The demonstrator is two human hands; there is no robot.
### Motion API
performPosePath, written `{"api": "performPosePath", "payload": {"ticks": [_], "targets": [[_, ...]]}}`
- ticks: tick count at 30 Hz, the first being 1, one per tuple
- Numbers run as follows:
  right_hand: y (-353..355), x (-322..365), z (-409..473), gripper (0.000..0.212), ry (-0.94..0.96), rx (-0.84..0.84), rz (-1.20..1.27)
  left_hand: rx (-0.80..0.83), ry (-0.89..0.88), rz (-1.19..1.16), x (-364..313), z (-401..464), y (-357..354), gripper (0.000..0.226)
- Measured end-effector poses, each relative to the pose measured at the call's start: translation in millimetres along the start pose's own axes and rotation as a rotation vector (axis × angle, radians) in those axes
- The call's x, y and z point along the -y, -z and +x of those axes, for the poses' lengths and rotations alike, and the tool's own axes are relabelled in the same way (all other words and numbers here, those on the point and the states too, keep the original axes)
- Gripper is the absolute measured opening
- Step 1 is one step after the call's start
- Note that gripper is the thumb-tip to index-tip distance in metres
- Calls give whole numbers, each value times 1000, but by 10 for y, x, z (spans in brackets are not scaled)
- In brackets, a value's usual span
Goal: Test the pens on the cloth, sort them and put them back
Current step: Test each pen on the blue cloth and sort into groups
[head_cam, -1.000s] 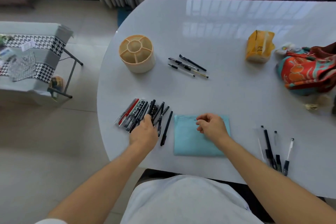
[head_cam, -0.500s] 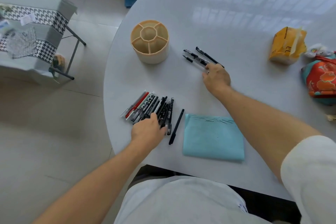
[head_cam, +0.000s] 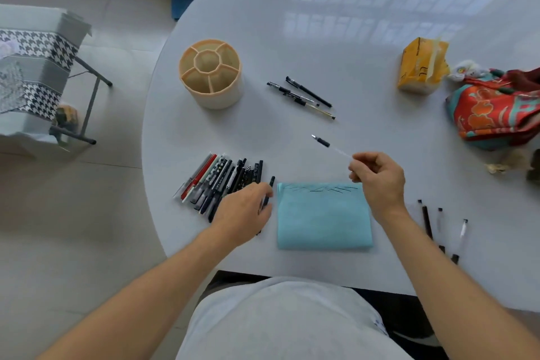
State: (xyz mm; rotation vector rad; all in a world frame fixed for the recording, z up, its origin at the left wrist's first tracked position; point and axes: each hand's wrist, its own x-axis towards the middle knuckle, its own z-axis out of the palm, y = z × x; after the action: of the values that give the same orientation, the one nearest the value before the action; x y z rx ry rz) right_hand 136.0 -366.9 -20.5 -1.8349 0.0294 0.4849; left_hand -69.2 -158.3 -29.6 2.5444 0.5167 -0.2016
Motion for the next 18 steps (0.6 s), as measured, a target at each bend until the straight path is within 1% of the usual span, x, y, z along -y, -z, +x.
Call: {"api": "performPosePath", "payload": {"ticks": [2, 5, 8, 11, 13, 18], "targets": [[316, -74, -228, 18, 11, -48, -8, 62, -33, 26, -95, 3, -100, 29], [651, -157, -499, 11, 88, -69, -137, 119, -45, 76, -202, 16, -251, 43], [750, -243, -610, 18, 273, -50, -364, 176, -8, 151, -289, 63, -385, 56], [668, -267, -614, 13, 424, -29, -534, 215, 45, 222, -353, 100, -486, 63], [588, -267, -592, 13, 446, -4, -549, 228, 67, 241, -384, 109, -535, 63], [428, -254, -557, 13, 425, 34, -511, 207, 109, 241, -402, 113, -600, 63]]}}
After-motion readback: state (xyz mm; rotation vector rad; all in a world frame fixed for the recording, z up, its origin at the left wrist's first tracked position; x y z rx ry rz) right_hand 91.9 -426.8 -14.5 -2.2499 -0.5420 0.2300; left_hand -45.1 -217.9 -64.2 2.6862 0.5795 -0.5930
